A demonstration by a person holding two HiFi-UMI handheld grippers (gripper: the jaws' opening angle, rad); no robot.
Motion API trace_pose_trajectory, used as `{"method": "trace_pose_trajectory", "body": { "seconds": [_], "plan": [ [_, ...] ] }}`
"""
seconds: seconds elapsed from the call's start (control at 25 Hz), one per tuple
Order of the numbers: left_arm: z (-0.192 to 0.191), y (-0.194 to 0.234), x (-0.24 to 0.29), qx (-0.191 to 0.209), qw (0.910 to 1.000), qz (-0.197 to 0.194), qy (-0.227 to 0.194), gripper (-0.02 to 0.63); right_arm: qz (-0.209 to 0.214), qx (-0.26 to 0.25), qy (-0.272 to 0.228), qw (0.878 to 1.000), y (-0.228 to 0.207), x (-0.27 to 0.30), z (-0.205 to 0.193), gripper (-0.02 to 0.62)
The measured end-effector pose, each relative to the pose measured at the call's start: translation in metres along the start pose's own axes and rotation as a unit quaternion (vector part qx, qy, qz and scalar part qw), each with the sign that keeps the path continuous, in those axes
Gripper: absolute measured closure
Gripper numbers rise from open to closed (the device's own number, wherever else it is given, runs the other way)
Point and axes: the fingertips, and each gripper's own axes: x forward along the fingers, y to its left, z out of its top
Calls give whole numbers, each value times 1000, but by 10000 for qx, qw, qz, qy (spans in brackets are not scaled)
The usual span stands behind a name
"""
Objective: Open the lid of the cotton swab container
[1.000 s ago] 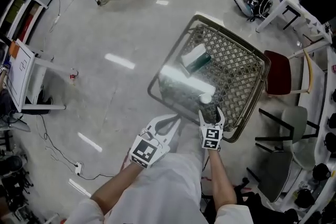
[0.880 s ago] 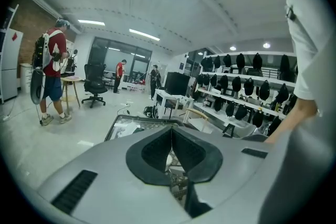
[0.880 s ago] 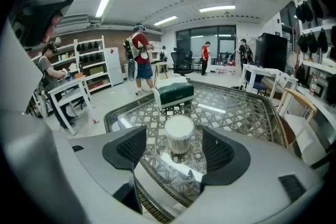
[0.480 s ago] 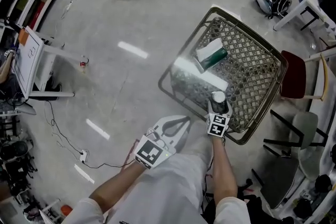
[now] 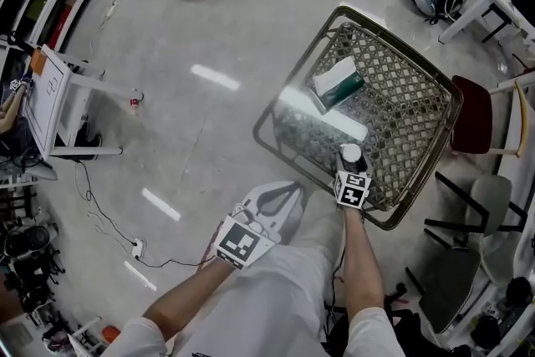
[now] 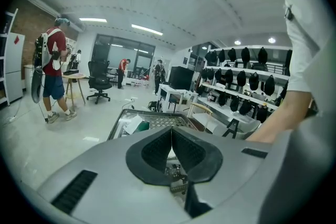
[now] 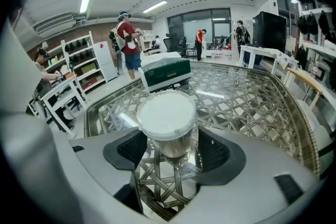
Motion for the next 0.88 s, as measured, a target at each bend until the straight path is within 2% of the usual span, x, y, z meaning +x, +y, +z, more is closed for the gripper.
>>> {"method": "trace_pose_trajectory", "body": {
  "seconds": [0.04,0.08,0.16,0.52,0.88],
  "plan": [
    [1,0,0,-23,10000,-9,-16,603,1,-72,10,10000,0,0,0,301],
    [2,0,-1,-41,10000,-17,-38,601,2,-165,27,9999,0,0,1,340],
    [3,2,-2,-68,9999,0,-77,603,37,-324,51,9995,3,-1,4,348],
    [6,-3,0,-57,9999,89,-117,601,402,-537,-208,9975,15,-18,33,353],
    [17,-12,0,-16,9998,61,-209,602,579,-432,-674,9951,23,-74,87,353]
  ]
}}
